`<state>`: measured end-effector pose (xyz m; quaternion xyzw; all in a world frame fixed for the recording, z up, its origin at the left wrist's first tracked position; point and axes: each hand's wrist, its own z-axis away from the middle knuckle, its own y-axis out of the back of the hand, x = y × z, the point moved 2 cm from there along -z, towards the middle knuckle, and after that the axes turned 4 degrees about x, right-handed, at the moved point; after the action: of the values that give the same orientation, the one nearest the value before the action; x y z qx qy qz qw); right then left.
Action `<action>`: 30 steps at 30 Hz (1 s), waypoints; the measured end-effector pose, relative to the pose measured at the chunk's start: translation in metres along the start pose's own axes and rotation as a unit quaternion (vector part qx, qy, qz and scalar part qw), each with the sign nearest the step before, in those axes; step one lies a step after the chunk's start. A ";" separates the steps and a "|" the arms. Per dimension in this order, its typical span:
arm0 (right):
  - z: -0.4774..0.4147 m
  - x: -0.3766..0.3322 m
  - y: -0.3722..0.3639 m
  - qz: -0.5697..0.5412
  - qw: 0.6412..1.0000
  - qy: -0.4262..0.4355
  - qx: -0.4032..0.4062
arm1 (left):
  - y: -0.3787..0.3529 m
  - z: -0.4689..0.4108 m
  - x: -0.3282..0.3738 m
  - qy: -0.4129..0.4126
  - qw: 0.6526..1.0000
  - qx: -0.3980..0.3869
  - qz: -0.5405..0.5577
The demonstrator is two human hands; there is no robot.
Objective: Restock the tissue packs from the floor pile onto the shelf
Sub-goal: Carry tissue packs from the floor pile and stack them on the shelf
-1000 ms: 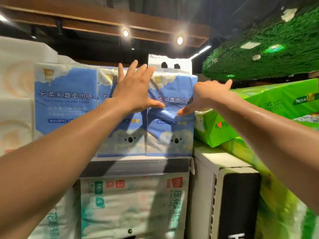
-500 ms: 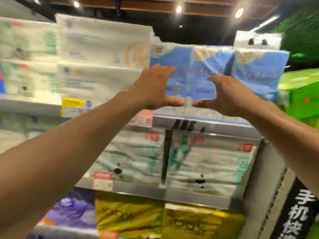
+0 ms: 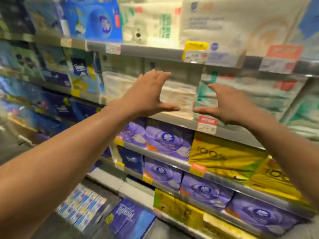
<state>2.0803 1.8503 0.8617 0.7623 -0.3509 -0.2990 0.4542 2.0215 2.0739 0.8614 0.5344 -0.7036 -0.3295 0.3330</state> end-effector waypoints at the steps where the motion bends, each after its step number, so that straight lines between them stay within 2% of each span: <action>1: -0.006 -0.014 -0.018 -0.006 1.000 0.007 -0.014 | 0.000 0.012 -0.020 0.013 1.000 -0.009 -0.001; 10: -0.082 -0.142 -0.167 -0.075 0.987 0.085 -0.111 | -0.010 0.098 -0.206 0.167 0.983 -0.075 -0.025; 16: -0.118 -0.222 -0.245 -0.137 0.970 0.091 -0.179 | -0.011 0.173 -0.311 0.265 0.959 -0.100 -0.011; 19: -0.133 -0.267 -0.293 -0.130 0.964 0.088 -0.212 | -0.015 0.210 -0.371 0.300 0.946 -0.120 -0.011; 23: -0.144 -0.329 -0.356 -0.131 0.961 0.081 -0.229 | -0.028 0.246 -0.456 0.311 0.938 -0.152 0.011; 26: -0.148 -0.373 -0.405 -0.121 0.967 0.068 -0.214 | -0.034 0.265 -0.520 0.285 0.943 -0.167 0.033; 30: -0.137 -0.431 -0.450 -0.130 0.970 -0.020 -0.206 | -0.039 0.295 -0.594 0.249 0.935 -0.242 0.076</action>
<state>2.0577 2.4177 0.5705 0.6849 -0.1885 -0.4371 0.5516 1.9230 2.6741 0.5947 0.4471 -0.5356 -0.3197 0.6411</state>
